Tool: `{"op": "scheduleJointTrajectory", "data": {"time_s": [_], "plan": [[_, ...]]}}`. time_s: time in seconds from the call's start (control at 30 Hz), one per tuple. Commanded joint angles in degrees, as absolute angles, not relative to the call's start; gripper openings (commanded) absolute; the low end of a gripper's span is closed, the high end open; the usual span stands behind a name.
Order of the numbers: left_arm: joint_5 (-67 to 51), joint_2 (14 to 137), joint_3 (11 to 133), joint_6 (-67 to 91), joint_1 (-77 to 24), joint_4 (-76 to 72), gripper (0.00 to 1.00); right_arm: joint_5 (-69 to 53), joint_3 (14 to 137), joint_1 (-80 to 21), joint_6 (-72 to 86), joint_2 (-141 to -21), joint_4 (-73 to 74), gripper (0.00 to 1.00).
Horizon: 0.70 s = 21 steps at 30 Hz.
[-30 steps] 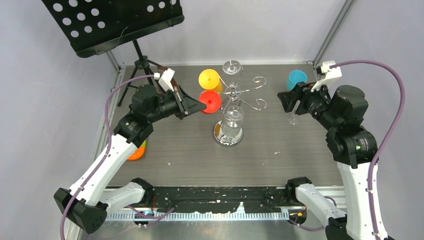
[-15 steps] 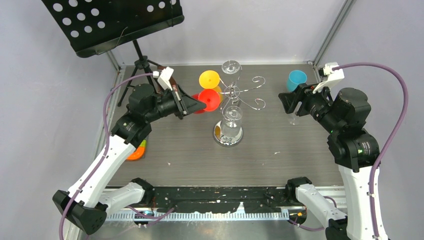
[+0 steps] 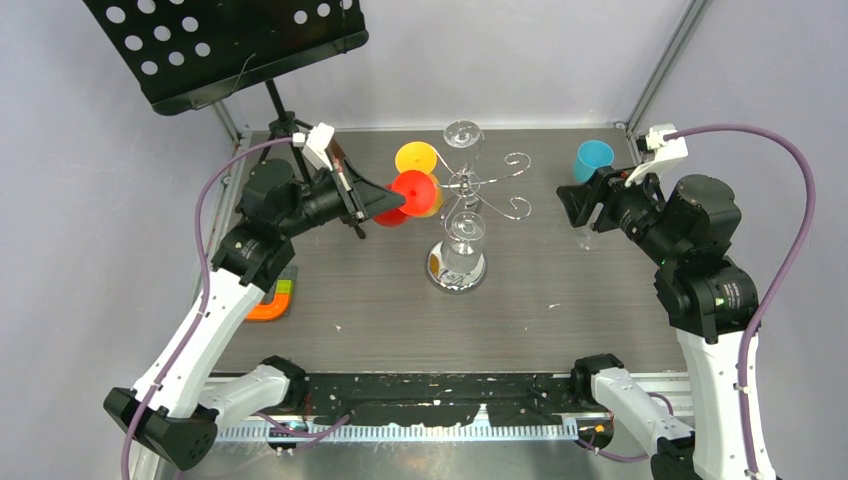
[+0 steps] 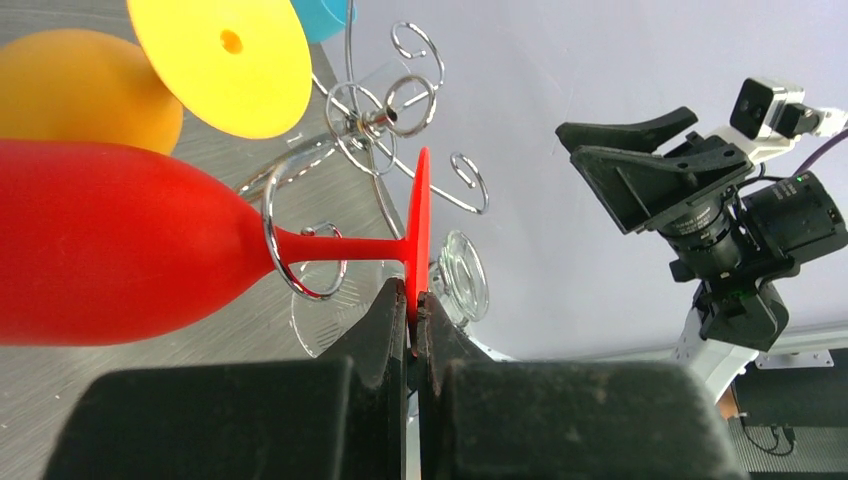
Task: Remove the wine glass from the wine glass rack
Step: Pick up the wine glass from the wine rack.
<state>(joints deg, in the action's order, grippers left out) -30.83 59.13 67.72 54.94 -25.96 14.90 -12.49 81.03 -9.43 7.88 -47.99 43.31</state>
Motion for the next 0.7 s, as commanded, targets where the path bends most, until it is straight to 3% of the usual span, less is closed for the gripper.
{"op": "scheduleJointTrajectory", "data": {"time_s": [0.0, 0.67], "plan": [[-31.89, 59.54, 71.23, 56.46, -24.31, 12.87, 0.0, -12.3, 81.41, -9.75, 7.91, -48.14, 40.44, 0.63], [-37.24, 66.33, 75.87, 60.83, -23.47, 14.1, 0.0, -12.23, 80.23, -9.75, 7.82, -47.51, 39.84, 0.63]]}}
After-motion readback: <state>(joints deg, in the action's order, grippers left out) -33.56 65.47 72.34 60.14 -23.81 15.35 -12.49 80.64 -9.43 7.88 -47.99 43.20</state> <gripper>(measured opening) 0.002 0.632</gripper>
